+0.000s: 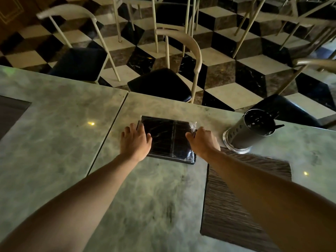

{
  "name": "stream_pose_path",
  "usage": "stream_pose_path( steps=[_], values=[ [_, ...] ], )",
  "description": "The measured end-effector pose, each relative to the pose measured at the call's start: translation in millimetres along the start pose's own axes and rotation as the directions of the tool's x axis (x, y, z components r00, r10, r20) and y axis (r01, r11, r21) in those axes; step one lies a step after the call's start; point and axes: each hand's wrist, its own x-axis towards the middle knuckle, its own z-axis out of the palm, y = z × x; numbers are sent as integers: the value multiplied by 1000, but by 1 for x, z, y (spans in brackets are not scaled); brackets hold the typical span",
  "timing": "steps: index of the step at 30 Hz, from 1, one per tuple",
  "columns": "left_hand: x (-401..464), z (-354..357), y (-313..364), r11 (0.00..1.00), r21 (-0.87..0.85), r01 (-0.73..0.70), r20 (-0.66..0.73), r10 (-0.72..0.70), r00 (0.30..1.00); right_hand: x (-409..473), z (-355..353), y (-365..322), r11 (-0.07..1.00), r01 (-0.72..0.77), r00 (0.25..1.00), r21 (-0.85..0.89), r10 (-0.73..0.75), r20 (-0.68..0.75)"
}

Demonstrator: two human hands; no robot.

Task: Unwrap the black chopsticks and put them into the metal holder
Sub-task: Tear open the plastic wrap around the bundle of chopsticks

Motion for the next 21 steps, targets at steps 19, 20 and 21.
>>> stream_pose_path(
  steps=[19,20,21],
  values=[
    [-23,-9,25,976,-203,83,48,-75,996,-25,-3,-1,994,2,994,109,-14,107],
    [-28,-12,28,974,-207,88,41,-82,996,-29,-7,1,993,8,994,114,-20,107],
    [-35,-16,31,974,-207,92,32,-87,996,-34,-11,3,993,17,994,119,-30,107]
  ],
)
